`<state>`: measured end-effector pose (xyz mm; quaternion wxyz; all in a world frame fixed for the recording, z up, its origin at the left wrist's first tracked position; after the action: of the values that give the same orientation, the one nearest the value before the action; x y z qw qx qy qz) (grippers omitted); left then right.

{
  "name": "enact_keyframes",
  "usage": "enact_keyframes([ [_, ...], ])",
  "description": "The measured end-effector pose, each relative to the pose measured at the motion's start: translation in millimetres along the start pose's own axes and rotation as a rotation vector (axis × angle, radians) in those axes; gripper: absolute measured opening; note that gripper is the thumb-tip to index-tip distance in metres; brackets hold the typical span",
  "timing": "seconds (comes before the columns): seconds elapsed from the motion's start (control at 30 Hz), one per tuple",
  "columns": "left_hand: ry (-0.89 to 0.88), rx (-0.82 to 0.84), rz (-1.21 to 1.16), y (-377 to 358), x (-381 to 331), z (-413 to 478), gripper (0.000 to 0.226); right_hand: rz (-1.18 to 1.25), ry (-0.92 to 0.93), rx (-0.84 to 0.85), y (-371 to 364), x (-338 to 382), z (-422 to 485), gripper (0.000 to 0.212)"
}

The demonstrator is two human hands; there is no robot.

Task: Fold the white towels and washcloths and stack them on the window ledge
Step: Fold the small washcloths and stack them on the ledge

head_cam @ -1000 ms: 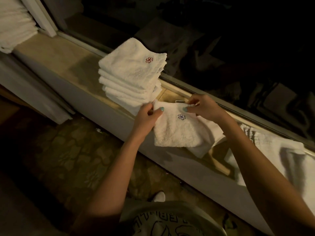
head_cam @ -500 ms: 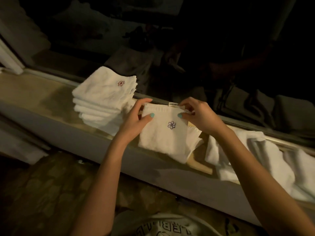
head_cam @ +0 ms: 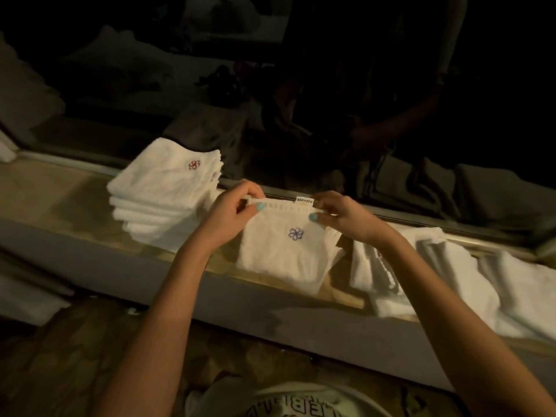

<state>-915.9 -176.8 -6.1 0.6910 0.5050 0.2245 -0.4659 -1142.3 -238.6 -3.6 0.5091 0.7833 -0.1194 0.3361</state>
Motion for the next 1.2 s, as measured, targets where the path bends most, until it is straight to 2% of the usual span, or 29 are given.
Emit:
enact_keyframes([
  [0.17,0.114,0.052,0.041,0,1,-2,0.009,0.015,-0.062,0.116,-9,-4,5,0.018],
  [0.27,0.125,0.055,0.087,1,0,-3,0.008,-0.036,-0.097,0.088,-12,-4,5,0.029],
  [0.4,0.166,0.102,0.102,5,1,0,0.008,-0.066,-0.097,0.003,-9,0,1,0.022],
  [0.57,0.057,0.015,0.105,13,-14,13,0.024,-0.113,-0.072,-0.107,12,15,-13,0.019],
  [0.73,0.015,-0.042,0.181,28,-21,26,0.024,-0.209,-0.013,-0.252,33,38,-24,0.022],
  [0.87,-0.066,-0.132,0.158,48,-35,36,0.03,-0.143,0.018,-0.407,46,62,-34,0.021],
  [1.0,-0.126,-0.123,0.114,70,-46,52,0.028,-0.091,0.02,-0.532,55,85,-39,0.016],
  [1.13,-0.227,-0.094,0.148,93,-57,65,0.02,-0.152,0.073,-0.66,58,113,-43,0.014],
  [1.2,-0.281,-0.09,0.163,109,-62,69,0.018,-0.184,0.075,-0.705,57,129,-42,0.022],
])
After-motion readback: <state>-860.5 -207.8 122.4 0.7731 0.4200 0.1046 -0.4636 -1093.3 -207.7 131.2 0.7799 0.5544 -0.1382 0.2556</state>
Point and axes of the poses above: each hand's wrist, its own z-axis towards the middle knuckle, its own y-axis out of the back of the hand, x = y × z, the point moved 3 cm from there along z, towards the middle knuckle, and after that the axes turned 14 degrees about -y, right-handed, at the moved point
